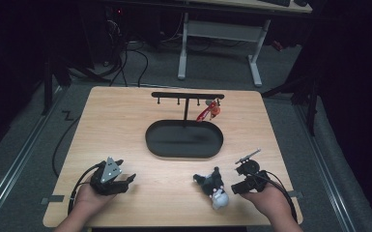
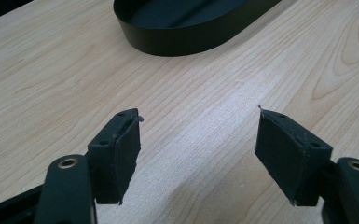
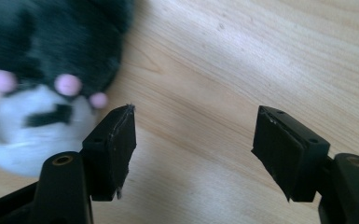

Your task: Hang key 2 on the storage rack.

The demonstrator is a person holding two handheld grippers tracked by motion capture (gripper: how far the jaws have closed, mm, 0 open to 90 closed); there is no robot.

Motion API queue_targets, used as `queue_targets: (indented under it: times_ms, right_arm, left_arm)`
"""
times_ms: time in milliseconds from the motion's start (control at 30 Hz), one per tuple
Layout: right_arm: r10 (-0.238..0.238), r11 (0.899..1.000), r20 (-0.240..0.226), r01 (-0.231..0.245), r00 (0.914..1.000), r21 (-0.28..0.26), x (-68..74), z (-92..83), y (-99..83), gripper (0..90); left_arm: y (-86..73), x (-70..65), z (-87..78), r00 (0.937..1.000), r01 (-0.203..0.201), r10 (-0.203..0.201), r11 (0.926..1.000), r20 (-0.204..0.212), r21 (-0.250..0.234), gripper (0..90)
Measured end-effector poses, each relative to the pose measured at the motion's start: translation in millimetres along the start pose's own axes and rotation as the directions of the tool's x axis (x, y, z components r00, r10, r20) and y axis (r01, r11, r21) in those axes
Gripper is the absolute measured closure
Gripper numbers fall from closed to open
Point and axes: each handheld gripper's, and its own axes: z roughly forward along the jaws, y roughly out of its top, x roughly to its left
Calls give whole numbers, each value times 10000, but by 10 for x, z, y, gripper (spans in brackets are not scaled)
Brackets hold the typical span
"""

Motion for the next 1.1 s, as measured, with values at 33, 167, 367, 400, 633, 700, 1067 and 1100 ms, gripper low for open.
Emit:
queue_targets:
  times_ms: [33,167,367,400,633,700,1067,1100]
  right_arm:
    - [-59,10000,-47,58,10000,-67,22,-33,5,306]
    - [-322,9994,-8,322,9995,-157,123,-154,42,301]
    - [-357,9993,-416,351,9985,-161,272,-254,128,271]
    - [-378,9992,-504,372,9980,-132,310,-259,143,259]
    - [-757,9971,-834,756,9936,-43,572,-185,200,176]
    - [-842,9964,-855,850,9928,61,614,-131,198,169]
    - [-999,9924,-885,1057,9911,631,708,234,122,192]
    - [-1021,9921,-979,1086,9899,628,705,264,116,210]
  left_arm:
    - [3,1,-2,10000,30,-29,10000,35,-41,308]
    - [12,3,7,9999,-77,78,10000,71,-59,306]
    - [8,3,-28,9999,-99,100,9999,58,-129,305]
    - [7,8,-29,9999,-100,100,9999,58,-115,305]
    - [-3,24,-30,9999,-58,58,10000,83,-29,305]
    - [-5,25,-26,9999,-38,38,10000,104,-1,306]
    - [-9,15,-17,9999,-80,79,9999,108,123,306]
    - [-10,15,-17,9999,-85,84,9999,109,130,306]
